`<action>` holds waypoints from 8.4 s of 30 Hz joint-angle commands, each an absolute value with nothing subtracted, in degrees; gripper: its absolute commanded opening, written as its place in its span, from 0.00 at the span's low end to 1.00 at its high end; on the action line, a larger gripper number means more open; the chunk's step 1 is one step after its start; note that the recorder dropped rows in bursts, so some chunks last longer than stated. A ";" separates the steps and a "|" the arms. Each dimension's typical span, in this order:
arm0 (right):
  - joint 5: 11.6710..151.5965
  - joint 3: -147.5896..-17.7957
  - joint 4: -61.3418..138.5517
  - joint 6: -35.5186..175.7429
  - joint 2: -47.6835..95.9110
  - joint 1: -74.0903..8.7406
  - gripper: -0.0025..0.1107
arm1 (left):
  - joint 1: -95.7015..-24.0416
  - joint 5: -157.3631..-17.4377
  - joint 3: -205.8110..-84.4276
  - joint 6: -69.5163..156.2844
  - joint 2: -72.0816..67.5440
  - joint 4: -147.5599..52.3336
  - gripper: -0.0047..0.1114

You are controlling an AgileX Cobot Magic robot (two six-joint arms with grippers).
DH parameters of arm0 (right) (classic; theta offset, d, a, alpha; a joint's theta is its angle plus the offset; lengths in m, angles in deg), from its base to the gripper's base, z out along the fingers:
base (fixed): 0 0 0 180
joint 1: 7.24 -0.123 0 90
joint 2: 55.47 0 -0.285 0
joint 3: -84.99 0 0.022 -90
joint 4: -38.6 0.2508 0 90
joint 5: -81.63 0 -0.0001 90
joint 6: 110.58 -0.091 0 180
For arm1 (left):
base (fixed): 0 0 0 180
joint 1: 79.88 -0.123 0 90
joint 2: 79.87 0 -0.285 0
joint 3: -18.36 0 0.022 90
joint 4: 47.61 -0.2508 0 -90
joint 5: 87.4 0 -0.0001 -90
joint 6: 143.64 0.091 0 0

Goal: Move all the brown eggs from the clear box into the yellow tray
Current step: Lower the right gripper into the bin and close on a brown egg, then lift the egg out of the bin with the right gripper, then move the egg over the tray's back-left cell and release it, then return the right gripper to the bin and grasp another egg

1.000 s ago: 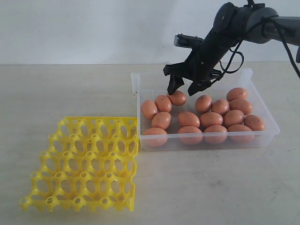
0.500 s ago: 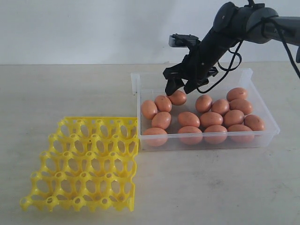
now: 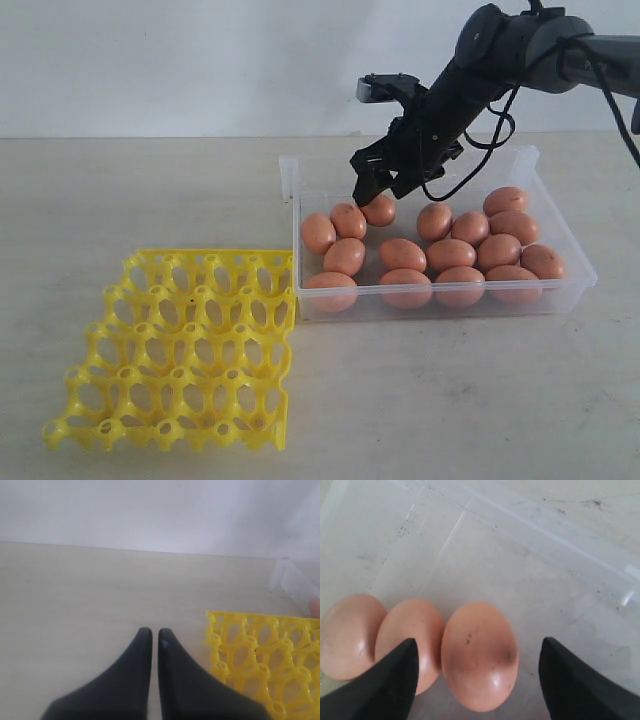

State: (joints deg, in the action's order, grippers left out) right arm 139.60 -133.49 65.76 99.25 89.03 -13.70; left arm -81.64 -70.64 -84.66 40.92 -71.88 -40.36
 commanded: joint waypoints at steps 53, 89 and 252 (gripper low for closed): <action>108.76 -133.74 -8.99 30.55 55.97 -13.15 0.02 | -81.27 -71.04 -84.43 40.91 -72.08 -40.67 0.08; 41.96 -105.36 -61.34 -19.20 48.67 -50.88 0.02 | -81.27 -71.04 -84.43 40.91 -72.08 -40.67 0.08; 133.23 -108.45 49.29 92.24 75.70 -22.10 0.46 | -81.27 -71.04 -84.43 40.91 -72.08 -40.67 0.08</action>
